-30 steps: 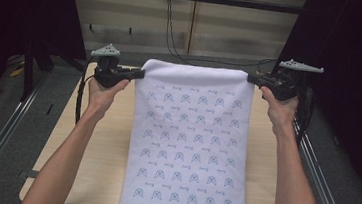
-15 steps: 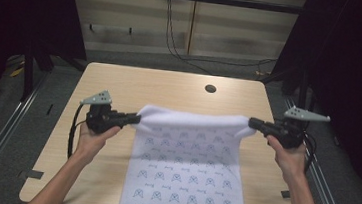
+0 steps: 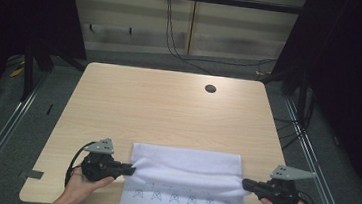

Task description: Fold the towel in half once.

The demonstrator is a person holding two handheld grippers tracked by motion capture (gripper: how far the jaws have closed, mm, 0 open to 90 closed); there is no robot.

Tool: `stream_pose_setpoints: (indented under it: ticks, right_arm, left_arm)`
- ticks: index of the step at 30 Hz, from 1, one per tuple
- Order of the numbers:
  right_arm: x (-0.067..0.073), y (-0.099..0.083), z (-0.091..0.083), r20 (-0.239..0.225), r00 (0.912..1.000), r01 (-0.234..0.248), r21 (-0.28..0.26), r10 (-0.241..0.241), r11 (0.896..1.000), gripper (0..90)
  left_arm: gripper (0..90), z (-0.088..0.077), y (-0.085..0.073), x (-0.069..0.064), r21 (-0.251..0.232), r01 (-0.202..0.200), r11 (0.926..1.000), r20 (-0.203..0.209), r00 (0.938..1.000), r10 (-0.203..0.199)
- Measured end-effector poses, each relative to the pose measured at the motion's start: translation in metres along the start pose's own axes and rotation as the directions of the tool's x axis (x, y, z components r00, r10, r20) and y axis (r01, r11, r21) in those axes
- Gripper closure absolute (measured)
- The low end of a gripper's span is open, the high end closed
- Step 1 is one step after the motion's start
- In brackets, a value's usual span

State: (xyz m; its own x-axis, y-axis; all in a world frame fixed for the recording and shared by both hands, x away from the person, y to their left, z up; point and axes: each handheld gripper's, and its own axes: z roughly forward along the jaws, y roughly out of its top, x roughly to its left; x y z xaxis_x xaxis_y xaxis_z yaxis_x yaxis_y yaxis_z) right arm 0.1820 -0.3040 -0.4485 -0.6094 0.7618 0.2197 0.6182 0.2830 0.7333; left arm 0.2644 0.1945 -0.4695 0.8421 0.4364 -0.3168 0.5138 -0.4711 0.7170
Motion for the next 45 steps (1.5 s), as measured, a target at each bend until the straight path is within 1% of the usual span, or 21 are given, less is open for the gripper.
stream_pose_setpoints:
  ticks: [1, 2, 3, 4, 6, 7, 8, 12, 17, 20, 22, 25, 27, 28, 29, 31, 32, 34, 38, 44, 45]
  right_arm:
    - [-0.001, -0.006, 0.006, 0.007, 0.9998, -0.018, 0.018, 0.018, 1.000, 86.1]
    - [0.000, -0.012, 0.015, 0.043, 0.9990, 0.009, 0.081, -0.013, 0.997, 86.1]
    - [-0.001, -0.015, 0.017, 0.034, 0.9994, 0.003, 0.101, -0.006, 0.995, 86.1]
    - [-0.001, -0.018, 0.021, 0.027, 0.9995, -0.019, 0.114, 0.016, 0.993, 86.1]
    - [0.001, -0.021, 0.028, 0.030, 0.9995, -0.015, 0.164, 0.011, 0.986, 86.2]
    - [0.002, -0.021, 0.031, 0.033, 0.9994, -0.006, 0.172, 0.001, 0.985, 86.2]
    - [0.003, -0.020, 0.034, 0.038, 0.9993, -0.007, 0.192, -0.001, 0.981, 86.2]
    - [-0.002, -0.019, 0.038, 0.036, 0.9993, -0.015, 0.179, 0.009, 0.984, 86.3]
    - [-0.007, -0.015, 0.043, 0.046, 0.9989, -0.019, 0.172, 0.011, 0.985, 86.2]
    - [-0.012, -0.009, 0.048, 0.055, 0.9984, -0.021, 0.171, 0.012, 0.985, 86.2]
    - [-0.014, -0.006, 0.051, 0.061, 0.9980, -0.025, 0.167, 0.015, 0.986, 86.2]
    - [-0.015, -0.004, 0.052, 0.071, 0.9974, -0.025, 0.167, 0.013, 0.986, 86.2]
    - [-0.018, -0.002, 0.054, 0.076, 0.9969, -0.035, 0.162, 0.023, 0.986, 86.3]
    - [-0.020, -0.001, 0.056, 0.078, 0.9967, -0.032, 0.156, 0.020, 0.987, 86.2]
    - [-0.026, 0.003, 0.059, 0.089, 0.9957, -0.039, 0.148, 0.026, 0.988, 86.3]
    - [-0.033, 0.008, 0.063, 0.096, 0.9948, -0.046, 0.144, 0.032, 0.988, 86.3]
    - [-0.036, 0.010, 0.065, 0.107, 0.9940, -0.041, 0.145, 0.025, 0.989, 86.2]
    - [-0.042, 0.016, 0.070, 0.110, 0.9936, -0.042, 0.144, 0.026, 0.989, 86.3]
    - [-0.052, 0.024, 0.077, 0.122, 0.9921, -0.048, 0.134, 0.032, 0.990, 86.2]
    - [-0.074, 0.046, 0.095, 0.160, 0.9863, -0.061, 0.128, 0.040, 0.990, 86.2]
    - [-0.077, 0.049, 0.098, 0.165, 0.9858, -0.057, 0.135, 0.035, 0.989, 86.3]
  left_arm:
    - [84.4, 0.005, -0.004, 0.000, 0.010, 0.025, 0.9996, 0.028, 0.9993, -0.025]
    - [84.7, 0.008, -0.004, -0.003, 0.030, 0.015, 0.9994, 0.024, 0.9996, -0.016]
    - [84.8, 0.011, -0.005, -0.005, 0.051, -0.011, 0.9986, 0.001, 0.9999, 0.011]
    - [84.9, 0.014, -0.005, -0.006, 0.074, -0.017, 0.9971, 0.013, 0.9998, 0.016]
    - [85.0, 0.018, -0.007, -0.006, 0.097, -0.018, 0.9951, -0.006, 0.9998, 0.018]
    - [85.1, 0.022, -0.008, -0.004, 0.118, -0.003, 0.9930, -0.001, 1.0000, 0.003]
    - [85.2, 0.024, -0.008, -0.002, 0.136, -0.012, 0.9906, -0.006, 0.9999, 0.013]
    - [85.2, 0.028, -0.008, 0.003, 0.128, 0.012, 0.9917, -0.007, 0.9999, -0.011]
    - [85.6, 0.031, -0.003, 0.018, 0.105, 0.029, 0.9940, -0.022, 0.9994, -0.027]
    - [86.1, 0.036, 0.006, 0.026, 0.102, 0.016, 0.9947, -0.067, 0.9977, -0.009]
    - [86.3, 0.040, 0.012, 0.033, 0.095, 0.015, 0.9954, -0.078, 0.9969, -0.008]
    - [86.4, 0.044, 0.017, 0.040, 0.091, 0.014, 0.9957, -0.084, 0.9965, -0.007]
    - [86.4, 0.046, 0.020, 0.051, 0.070, 0.049, 0.9963, -0.066, 0.9969, -0.045]
    - [86.4, 0.047, 0.023, 0.053, 0.078, 0.039, 0.9962, -0.072, 0.9968, -0.034]
    - [86.4, 0.050, 0.028, 0.054, 0.076, 0.016, 0.9970, -0.106, 0.9943, -0.008]
    - [86.4, 0.053, 0.031, 0.059, 0.074, 0.023, 0.9970, -0.107, 0.9942, -0.015]
    - [86.4, 0.054, 0.034, 0.062, 0.074, 0.028, 0.9968, -0.110, 0.9937, -0.020]
    - [86.4, 0.056, 0.037, 0.072, 0.046, 0.076, 0.9960, -0.109, 0.9916, -0.071]
    - [86.4, 0.060, 0.046, 0.082, 0.049, 0.079, 0.9957, -0.129, 0.9890, -0.072]
    - [86.4, 0.070, 0.062, 0.106, 0.021, 0.101, 0.9946, -0.189, 0.9773, -0.096]
    - [86.4, 0.071, 0.064, 0.108, 0.014, 0.104, 0.9945, -0.206, 0.9735, -0.099]
